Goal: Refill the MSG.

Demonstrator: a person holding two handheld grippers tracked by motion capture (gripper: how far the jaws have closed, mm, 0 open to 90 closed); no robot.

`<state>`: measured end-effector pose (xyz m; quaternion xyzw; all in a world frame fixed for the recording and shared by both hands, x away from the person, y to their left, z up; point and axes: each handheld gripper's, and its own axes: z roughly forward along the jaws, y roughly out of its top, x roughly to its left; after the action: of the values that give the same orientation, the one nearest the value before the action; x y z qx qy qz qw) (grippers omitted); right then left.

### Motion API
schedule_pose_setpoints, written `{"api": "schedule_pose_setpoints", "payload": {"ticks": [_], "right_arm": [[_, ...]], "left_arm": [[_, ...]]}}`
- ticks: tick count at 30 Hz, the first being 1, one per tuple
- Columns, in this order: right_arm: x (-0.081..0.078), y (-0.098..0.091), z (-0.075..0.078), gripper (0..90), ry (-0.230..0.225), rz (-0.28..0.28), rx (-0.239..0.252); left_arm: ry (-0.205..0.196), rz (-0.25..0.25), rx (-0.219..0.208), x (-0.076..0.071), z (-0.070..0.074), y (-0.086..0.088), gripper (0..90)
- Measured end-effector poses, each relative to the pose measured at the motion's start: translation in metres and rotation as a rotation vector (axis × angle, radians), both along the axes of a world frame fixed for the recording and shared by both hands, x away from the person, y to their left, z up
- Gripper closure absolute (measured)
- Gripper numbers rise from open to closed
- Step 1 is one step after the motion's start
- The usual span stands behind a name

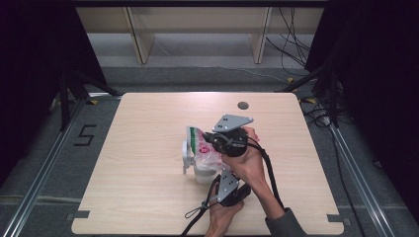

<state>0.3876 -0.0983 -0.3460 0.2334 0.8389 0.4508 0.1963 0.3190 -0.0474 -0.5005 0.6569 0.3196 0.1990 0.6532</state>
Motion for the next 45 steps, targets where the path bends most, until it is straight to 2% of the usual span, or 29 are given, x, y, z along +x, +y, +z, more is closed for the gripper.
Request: {"api": "schedule_pose_setpoints", "payload": {"ticks": [1, 4, 5, 6, 7, 8, 9, 10, 11, 12, 13, 20, 21, 23, 26, 27, 28, 31, 32, 34, 35, 36, 37, 38, 39, 42, 43, 44, 45], "right_arm": [[0.0, 0.001, 0.0, 90.0, -0.005, -0.004, -0.002], [0.001, 0.002, -0.001, 90.0, 0.008, -0.011, -0.012], [0.001, 0.001, -0.002, 90.0, 0.013, -0.017, 0.001], [0.0, 0.001, -0.001, 90.0, 0.026, -0.012, 0.001], [0.002, 0.0, 0.0, 90.0, 0.0, 0.004, -0.004], [0.001, 0.0, 0.0, 90.0, 0.002, -0.002, 0.004], [0.0, 0.001, 0.0, 90.0, 0.002, -0.004, 0.005], [0.001, 0.001, 0.0, 90.0, 0.013, 0.005, -0.003], [0.0, 0.001, 0.0, 90.0, 0.02, -0.002, -0.001], [0.0, 0.001, 0.001, 90.0, 0.015, -0.003, -0.003], [0.001, 0.001, 0.001, 90.0, -0.004, -0.007, 0.003], [0.002, 0.002, 0.001, 90.0, 0.003, -0.004, 0.002], [0.002, 0.002, 0.0, 90.0, -0.007, -0.008, 0.015], [0.002, 0.002, 0.0, 90.0, -0.003, -0.008, 0.005], [0.002, 0.003, -0.001, 90.0, -0.004, -0.011, 0.003], [0.002, 0.002, 0.0, 90.0, 0.012, -0.003, 0.006], [0.002, 0.002, 0.0, 90.0, -0.005, -0.011, 0.016], [0.002, 0.002, 0.001, 90.0, -0.007, -0.003, 0.008], [0.002, 0.004, -0.001, 90.0, -0.008, -0.011, 0.004], [0.003, 0.005, -0.001, 90.0, -0.001, -0.01, -0.011], [0.003, 0.004, -0.001, 90.0, -0.017, -0.014, -0.003], [0.002, 0.003, 0.0, 90.0, 0.008, -0.016, 0.007], [0.002, 0.003, 0.0, 90.0, 0.001, -0.022, 0.024], [0.003, 0.002, 0.001, 90.0, -0.006, -0.015, 0.018], [0.002, 0.002, 0.001, 90.0, 0.009, -0.016, 0.011], [0.002, 0.002, 0.0, 90.0, 0.009, -0.018, 0.008], [0.002, 0.002, 0.0, 90.0, 0.01, -0.019, 0.019], [0.002, 0.002, 0.0, 90.0, -0.004, -0.014, 0.02], [0.002, 0.002, 0.0, 90.0, 0.0, -0.005, 0.012]], "left_arm": [[-0.007, -0.007, -0.015, 0.001, -0.001, -0.001, 74.7], [-0.004, -0.001, -0.01, 0.002, -0.002, -0.001, 74.7], [-0.003, -0.003, -0.01, 0.002, -0.002, -0.001, 74.8], [0.001, -0.005, -0.092, 0.001, -0.001, -0.006, 74.8], [0.003, -0.001, -0.117, 0.001, -0.001, -0.008, 74.8], [0.003, -0.001, -0.115, 0.001, -0.001, -0.007, 74.8], [-0.002, -0.008, -0.057, 0.002, -0.001, -0.003, 74.8], [-0.011, -0.011, 0.027, 0.003, 0.0, 0.002, 74.8], [-0.008, -0.003, -0.016, 0.003, 0.0, 0.0, 74.8], [0.001, 0.008, -0.002, 0.002, 0.001, 0.0, 74.8], [-0.008, -0.007, -0.019, 0.004, 0.0, 0.0, 74.8], [-0.006, -0.001, -0.022, 0.007, 0.0, 0.0, 74.8], [0.003, 0.0, -0.11, 0.005, 0.0, -0.006, 74.8], [-0.001, -0.008, -0.022, 0.007, -0.001, 0.0, 74.8], [0.001, -0.007, -0.023, 0.007, -0.001, 0.0, 74.8], [-0.001, -0.006, -0.022, 0.007, -0.001, 0.0, 74.8], [0.004, -0.004, -0.016, 0.007, -0.001, 0.0, 74.8], [0.01, -0.013, -0.037, 0.009, 0.0, 0.0, 74.8], [0.023, -0.004, -0.021, 0.008, 0.0, 0.0, 74.8], [0.011, -0.01, -0.03, 0.009, 0.0, 0.0, 74.8], [0.018, -0.001, -0.016, 0.008, 0.0, 0.001, 74.8], [0.016, -0.002, -0.015, 0.008, 0.001, 0.001, 74.8], [0.009, -0.008, -0.024, 0.008, 0.0, 0.001, 74.8], [0.014, -0.008, -0.103, 0.007, 0.0, -0.005, 74.8], [0.008, -0.006, -0.033, 0.008, 0.0, 0.0, 74.8], [0.008, -0.005, -0.033, 0.008, 0.0, 0.0, 74.8], [0.013, -0.006, -0.105, 0.007, 0.0, -0.005, 74.8], [0.007, -0.005, -0.033, 0.008, 0.0, 0.0, 74.8], [0.008, -0.007, -0.035, 0.008, 0.0, 0.0, 74.8]]}}
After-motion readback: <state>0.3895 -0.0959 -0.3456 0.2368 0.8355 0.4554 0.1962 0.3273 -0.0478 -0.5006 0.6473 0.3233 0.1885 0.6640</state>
